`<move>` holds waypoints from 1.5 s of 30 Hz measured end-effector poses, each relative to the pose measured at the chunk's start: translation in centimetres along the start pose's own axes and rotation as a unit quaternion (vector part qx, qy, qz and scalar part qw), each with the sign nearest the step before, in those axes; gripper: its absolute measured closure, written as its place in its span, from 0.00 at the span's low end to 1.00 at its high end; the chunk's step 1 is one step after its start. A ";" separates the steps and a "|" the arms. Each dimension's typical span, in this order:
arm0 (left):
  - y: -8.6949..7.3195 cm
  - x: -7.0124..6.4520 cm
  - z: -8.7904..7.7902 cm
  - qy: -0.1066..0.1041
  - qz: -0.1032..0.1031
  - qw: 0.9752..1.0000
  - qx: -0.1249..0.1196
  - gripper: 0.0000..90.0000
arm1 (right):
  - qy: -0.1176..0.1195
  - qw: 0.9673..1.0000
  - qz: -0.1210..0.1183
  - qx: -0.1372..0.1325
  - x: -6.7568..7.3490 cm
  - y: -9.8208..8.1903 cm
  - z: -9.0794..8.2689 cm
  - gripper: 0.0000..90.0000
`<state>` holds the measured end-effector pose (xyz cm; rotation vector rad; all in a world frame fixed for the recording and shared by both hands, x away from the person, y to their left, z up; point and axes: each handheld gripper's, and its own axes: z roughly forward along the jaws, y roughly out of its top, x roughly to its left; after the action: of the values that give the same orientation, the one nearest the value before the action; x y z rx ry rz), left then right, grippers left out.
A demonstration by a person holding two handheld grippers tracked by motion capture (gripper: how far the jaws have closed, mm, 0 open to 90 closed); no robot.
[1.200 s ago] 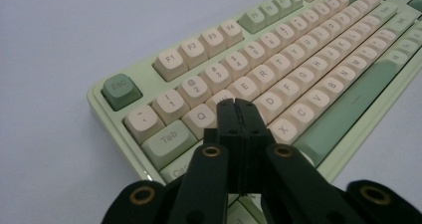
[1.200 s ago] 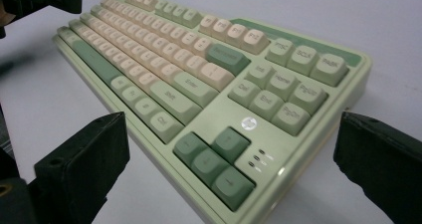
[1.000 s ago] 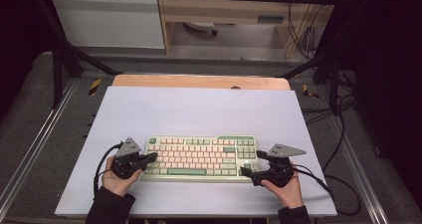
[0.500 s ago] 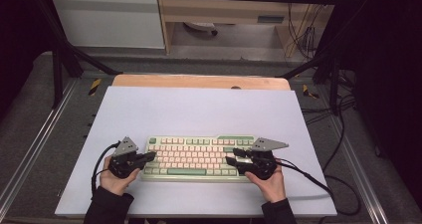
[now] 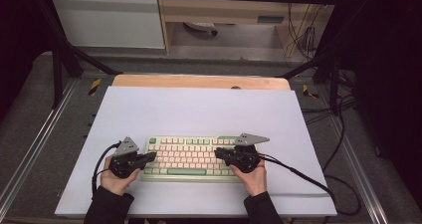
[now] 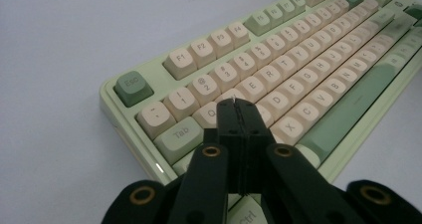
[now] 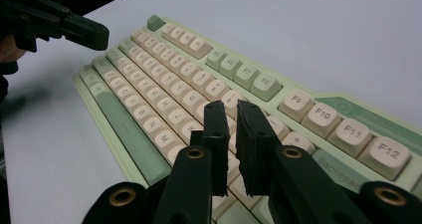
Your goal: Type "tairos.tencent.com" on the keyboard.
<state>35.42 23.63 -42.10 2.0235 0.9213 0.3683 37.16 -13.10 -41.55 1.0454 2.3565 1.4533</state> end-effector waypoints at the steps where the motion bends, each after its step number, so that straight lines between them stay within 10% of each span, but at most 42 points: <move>1: 0.0 0.0 0.0 0.000 0.000 1.000 0.000 1.00 | 0.000 1.000 0.000 0.001 0.0 0.1 0.3 0.94; 45: 0.0 -0.1 0.1 0.001 0.002 1.000 0.000 1.00 | -0.008 0.998 -0.017 0.061 1.8 0.7 6.1 1.00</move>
<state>35.41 23.50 -42.15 2.0254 0.9174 0.3725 39.13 -7.36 -43.73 1.0345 2.4669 1.2991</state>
